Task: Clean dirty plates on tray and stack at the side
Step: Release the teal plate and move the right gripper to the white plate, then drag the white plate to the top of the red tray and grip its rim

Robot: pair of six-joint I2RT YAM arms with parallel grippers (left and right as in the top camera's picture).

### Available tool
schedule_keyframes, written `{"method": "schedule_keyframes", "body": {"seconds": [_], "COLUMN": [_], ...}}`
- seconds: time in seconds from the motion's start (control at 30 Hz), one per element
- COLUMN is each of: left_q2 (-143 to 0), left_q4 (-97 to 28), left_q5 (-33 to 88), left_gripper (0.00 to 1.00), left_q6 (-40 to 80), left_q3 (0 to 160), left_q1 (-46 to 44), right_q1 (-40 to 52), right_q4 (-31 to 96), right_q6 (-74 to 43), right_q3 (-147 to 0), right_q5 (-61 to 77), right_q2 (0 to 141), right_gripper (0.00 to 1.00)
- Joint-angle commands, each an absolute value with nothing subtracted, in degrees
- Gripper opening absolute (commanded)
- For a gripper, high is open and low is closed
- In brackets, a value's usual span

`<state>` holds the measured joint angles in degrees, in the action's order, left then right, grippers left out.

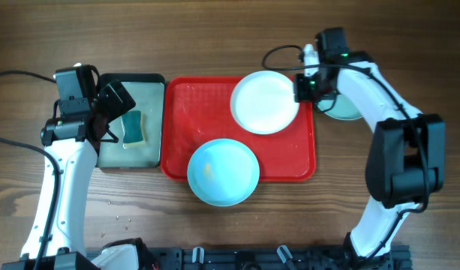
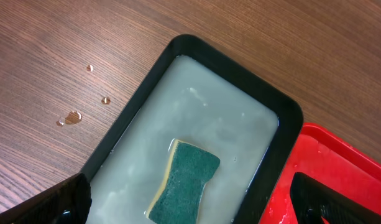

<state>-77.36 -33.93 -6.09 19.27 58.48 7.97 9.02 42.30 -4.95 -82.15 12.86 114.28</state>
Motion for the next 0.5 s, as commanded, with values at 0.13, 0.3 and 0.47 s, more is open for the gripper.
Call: {"method": "schedule_keyframes", "body": {"seconds": [0.13, 0.3, 0.47], "left_q2": [-77.7, -77.7, -77.7], "left_q4": [-33.9, -33.9, -33.9], "left_q5": [-5.6, -5.6, -5.6], "left_gripper": [1.00, 1.00, 1.00], "left_q6": [20.0, 20.0, 20.0], "left_q3": [59.0, 59.0, 59.0], "left_q1": [8.3, 8.3, 8.3], "right_q1": [19.7, 23.4, 24.1], "right_q4": [34.2, 32.4, 29.9], "right_q6": [-6.0, -6.2, -6.2], "right_q3": [-82.0, -82.0, -82.0], "right_q5": [9.4, 8.3, 8.3], "right_q2": [115.2, 115.2, 118.1], "right_gripper": [0.04, 0.04, 0.04]}}
